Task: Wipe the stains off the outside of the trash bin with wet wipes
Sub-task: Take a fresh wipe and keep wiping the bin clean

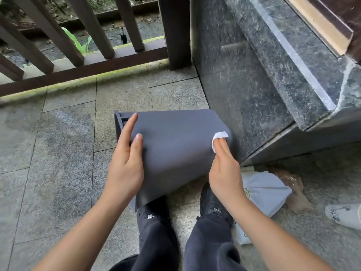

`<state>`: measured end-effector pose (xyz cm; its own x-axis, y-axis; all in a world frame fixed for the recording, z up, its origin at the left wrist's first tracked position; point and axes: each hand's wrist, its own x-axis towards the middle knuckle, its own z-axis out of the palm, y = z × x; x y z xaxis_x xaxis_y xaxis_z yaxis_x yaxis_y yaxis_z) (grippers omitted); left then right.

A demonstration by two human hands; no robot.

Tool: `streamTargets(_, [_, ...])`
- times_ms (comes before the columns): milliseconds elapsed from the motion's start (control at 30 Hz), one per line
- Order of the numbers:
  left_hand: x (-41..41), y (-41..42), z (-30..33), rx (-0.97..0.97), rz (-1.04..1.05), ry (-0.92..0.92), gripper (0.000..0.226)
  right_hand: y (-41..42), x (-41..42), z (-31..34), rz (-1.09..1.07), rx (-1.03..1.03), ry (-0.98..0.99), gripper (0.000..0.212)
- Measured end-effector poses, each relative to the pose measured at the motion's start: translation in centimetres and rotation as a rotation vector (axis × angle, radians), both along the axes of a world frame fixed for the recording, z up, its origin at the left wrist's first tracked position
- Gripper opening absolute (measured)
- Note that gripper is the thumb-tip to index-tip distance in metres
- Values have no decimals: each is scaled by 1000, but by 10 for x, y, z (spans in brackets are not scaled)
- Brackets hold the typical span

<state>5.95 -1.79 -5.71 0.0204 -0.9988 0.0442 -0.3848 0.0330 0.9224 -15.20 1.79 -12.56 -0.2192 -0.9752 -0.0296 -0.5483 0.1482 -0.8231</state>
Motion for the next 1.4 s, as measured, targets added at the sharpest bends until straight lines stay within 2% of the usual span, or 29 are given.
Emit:
streamTargets(100, [-1, -7, 1, -23, -6, -12, 44, 0, 39, 20, 166, -97, 91, 57])
streamTargets(200, [2, -9, 2, -27, -28, -18, 44, 7, 84, 33, 484, -318, 110, 60])
streamTargets(267, [7, -6, 1, -26, -27, -32, 47, 0, 81, 27, 639, -419, 220, 56])
streamTargets(333, [9, 4, 1, -46, -67, -66, 49, -19, 52, 15, 551, -369, 324, 49])
streamTargets(467, [10, 19, -3, -31, -120, -72, 54, -69, -15, -9, 95, 118, 309, 49])
streamTargets(533, [9, 16, -5, -39, -109, -56, 55, -79, -12, -9, 106, 179, 431, 56])
streamTargets(567, [8, 14, -6, -49, -100, -52, 55, -77, 2, -5, 172, 116, 457, 58])
streamTargets(667, [7, 14, -7, -65, -86, -16, 56, -56, 64, 21, 454, -234, 265, 49])
streamTargets(733, [12, 18, -7, -26, -35, 72, 57, -43, 89, 33, 579, -337, 127, 46])
streamTargets(767, [14, 21, -7, -1, -2, 108, 58, -41, 91, 35, 577, -336, 60, 45])
streamTargets(833, [16, 21, -2, 36, 16, 142, 59, -39, 79, 37, 417, -280, -92, 42])
streamTargets(900, [16, 10, 6, 50, -17, 132, 60, -34, 55, 39, 93, -161, -226, 38])
streamTargets(967, [14, -14, 18, 65, -74, 29, 61, -25, 24, 38, -151, -37, -357, 35])
streamTargets(1033, [10, -46, 33, 122, -144, -162, 69, -11, -5, 37, -278, 40, -464, 28])
streamTargets(1100, [8, -72, 50, 263, -203, -296, 82, 4, -23, 38, -332, 77, -516, 21])
streamTargets(1233, [28, -90, 80, 581, -355, -377, 115, 20, -30, 39, -331, 95, -631, 17])
streamTargets(1300, [38, -83, 83, 620, -388, -419, 123, 18, -27, 41, -337, 101, -657, 17])
streamTargets(1400, [31, -69, 70, 498, -231, -374, 115, 12, -16, 42, -359, 123, -706, 20])
